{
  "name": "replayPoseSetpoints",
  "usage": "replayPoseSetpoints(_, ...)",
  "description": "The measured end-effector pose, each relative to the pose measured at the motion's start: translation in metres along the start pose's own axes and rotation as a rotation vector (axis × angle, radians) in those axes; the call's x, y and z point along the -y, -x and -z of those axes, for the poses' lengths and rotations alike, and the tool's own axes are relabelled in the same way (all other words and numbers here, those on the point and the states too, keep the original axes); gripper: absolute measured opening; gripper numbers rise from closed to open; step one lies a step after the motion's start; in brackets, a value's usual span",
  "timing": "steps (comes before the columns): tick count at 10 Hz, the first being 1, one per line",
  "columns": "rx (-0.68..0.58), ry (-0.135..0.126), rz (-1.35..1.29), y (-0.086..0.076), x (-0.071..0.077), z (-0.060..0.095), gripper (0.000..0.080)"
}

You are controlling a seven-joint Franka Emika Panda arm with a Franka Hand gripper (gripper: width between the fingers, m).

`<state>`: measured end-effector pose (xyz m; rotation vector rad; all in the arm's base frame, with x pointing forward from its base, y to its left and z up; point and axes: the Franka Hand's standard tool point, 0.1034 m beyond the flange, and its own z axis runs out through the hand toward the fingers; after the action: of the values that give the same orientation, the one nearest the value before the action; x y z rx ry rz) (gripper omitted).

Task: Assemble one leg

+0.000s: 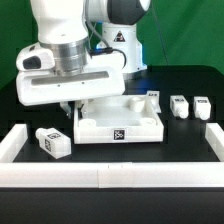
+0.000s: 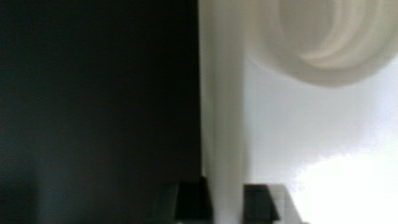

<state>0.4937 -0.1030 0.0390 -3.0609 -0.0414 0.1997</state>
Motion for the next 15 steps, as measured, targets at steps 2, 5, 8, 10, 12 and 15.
replayPoseSetpoints(2, -0.013, -0.007, -0.035, -0.023, 0.013, 0.012, 0.0052)
replayPoseSetpoints(5, -0.009, 0.004, -0.072, -0.041, 0.028, -0.012, 0.0052)
replayPoseSetpoints(8, -0.009, 0.009, -0.072, -0.038, 0.027, -0.018, 0.0052)
replayPoseSetpoints(10, -0.009, 0.009, -0.074, -0.038, 0.028, -0.019, 0.0052)
replayPoseSetpoints(12, -0.018, 0.011, -0.089, -0.049, 0.048, -0.021, 0.0052)
replayPoseSetpoints(15, -0.036, 0.012, -0.125, -0.077, 0.076, -0.021, 0.0052)
